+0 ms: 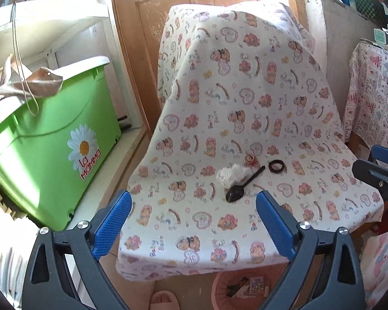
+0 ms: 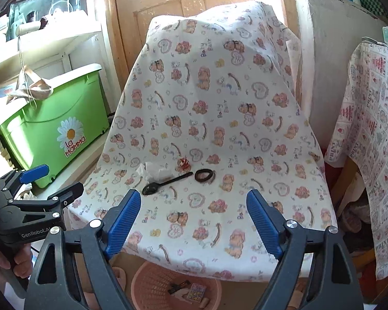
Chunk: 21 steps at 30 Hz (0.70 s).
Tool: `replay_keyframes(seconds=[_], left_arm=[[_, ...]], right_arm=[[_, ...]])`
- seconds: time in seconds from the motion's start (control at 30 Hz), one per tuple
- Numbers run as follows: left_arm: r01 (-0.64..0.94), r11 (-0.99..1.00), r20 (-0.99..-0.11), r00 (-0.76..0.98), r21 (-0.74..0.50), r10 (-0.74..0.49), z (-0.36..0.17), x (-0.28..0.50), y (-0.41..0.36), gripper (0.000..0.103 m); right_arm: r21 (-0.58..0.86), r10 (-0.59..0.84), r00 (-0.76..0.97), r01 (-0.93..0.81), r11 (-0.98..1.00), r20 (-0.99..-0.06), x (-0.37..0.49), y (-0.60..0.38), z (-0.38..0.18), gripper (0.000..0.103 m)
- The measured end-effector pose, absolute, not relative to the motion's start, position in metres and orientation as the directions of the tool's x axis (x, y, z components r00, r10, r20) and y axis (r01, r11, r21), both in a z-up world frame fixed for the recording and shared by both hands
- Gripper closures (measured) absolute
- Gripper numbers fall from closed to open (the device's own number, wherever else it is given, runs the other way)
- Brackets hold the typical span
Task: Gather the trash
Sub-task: 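Raise both open tools back toward the tissue, spoon and hair tie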
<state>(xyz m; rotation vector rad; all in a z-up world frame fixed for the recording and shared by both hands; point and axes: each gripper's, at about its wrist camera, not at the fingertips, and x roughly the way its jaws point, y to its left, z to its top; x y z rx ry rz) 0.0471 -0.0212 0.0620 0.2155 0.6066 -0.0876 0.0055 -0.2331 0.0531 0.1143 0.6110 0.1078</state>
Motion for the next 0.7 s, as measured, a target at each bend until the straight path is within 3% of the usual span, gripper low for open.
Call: replay_keyframes(seconds=[0.23,0.33,0.4,0.5,0.7], left_arm=[[0.1,0.985,-0.527,0.85,0.138,-0.012,0.055,0.076,-0.01,0.001],[0.056,0.987,-0.655,0.754,0.153,0.059,0.005,0.095,-0.004,0.003],[0.094,0.988,-0.718,0.696,0.122,0.023,-0.015,0.104,-0.003,0.004],[0.083,0.987,-0.707,0.706,0.141,0.042,-0.021,0.107,-0.004,0.005],[0.114,0.985,-0.729,0.685,0.131,0.017,-0.03,0.106,-0.009,0.005]], right_arm=[[0.089,0.102,0.822,-0.063,0.994,-0.56,0.041,-0.256,0.066,0.015],[0.083,0.044,0.823,0.004,0.997,-0.567,0.05,-0.268,0.038,0.013],[0.115,0.026,0.748,0.068,0.991,-0.663,0.066,-0.275,0.013,0.013],[0.214,0.129,0.665,0.047,0.976,-0.735,0.085,-0.281,-0.008,0.013],[0.239,0.135,0.666,0.067,0.969,-0.734,0.09,-0.282,-0.014,0.013]])
